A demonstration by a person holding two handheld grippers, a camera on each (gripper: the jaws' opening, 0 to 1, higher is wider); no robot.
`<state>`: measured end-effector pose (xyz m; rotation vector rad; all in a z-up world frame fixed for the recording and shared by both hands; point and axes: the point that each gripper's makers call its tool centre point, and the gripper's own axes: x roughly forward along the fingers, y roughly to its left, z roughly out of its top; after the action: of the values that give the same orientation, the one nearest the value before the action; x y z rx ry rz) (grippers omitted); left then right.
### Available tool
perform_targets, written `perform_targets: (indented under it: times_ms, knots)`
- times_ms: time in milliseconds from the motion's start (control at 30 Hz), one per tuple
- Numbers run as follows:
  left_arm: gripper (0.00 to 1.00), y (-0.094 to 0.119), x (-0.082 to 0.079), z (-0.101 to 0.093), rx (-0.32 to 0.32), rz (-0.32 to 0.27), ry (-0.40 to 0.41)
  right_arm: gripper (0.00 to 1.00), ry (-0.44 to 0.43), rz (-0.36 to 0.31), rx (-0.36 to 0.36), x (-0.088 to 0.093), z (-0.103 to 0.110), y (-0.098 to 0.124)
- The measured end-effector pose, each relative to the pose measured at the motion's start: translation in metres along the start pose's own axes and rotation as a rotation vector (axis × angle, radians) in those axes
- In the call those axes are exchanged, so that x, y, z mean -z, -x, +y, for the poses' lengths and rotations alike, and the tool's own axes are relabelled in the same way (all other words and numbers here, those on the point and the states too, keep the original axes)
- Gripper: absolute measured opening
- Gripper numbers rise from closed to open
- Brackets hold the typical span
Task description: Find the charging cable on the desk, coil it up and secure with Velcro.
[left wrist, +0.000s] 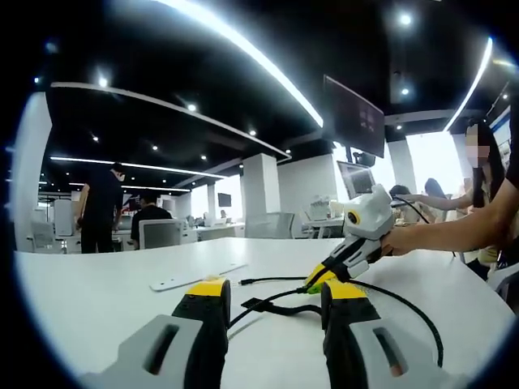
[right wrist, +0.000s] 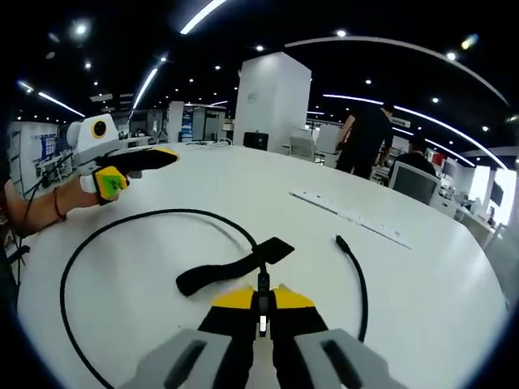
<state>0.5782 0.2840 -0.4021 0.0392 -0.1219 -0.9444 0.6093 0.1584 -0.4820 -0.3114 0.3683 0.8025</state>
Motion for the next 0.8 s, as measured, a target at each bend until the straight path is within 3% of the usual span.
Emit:
perform_targets:
  times_ms: [800]
  knots:
    - [0.45,-0.001,0.002,-0.001,0.003,0.011,-0.010,0.08,-0.035,-0.015,-0.005,0.013,0.006,0.007]
